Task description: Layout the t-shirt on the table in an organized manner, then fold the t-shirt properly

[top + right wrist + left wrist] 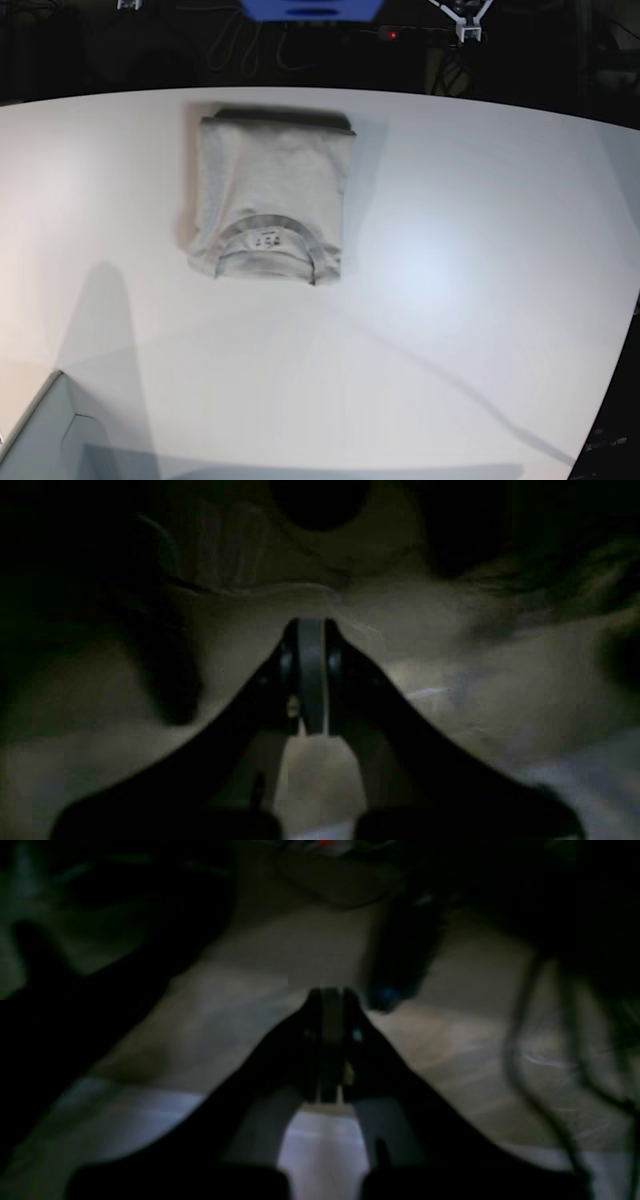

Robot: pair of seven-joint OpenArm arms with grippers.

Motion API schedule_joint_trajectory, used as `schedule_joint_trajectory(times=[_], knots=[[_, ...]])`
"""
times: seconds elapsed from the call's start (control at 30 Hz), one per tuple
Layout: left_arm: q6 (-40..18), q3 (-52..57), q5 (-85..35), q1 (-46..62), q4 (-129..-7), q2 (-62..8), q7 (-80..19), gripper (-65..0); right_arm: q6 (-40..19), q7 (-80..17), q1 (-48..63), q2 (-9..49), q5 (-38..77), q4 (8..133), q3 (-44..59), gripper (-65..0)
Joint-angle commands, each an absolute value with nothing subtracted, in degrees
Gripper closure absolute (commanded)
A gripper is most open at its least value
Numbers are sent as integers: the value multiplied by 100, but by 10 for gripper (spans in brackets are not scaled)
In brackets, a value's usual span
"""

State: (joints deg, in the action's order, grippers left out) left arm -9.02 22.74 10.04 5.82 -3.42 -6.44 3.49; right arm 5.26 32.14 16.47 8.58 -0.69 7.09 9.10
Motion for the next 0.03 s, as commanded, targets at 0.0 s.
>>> schedule_joint_trajectory(times=[0.0], knots=[[-892, 2299, 1033, 470, -347, -585, 409, 0, 963, 3336, 1587, 840, -40, 637, 673, 0]])
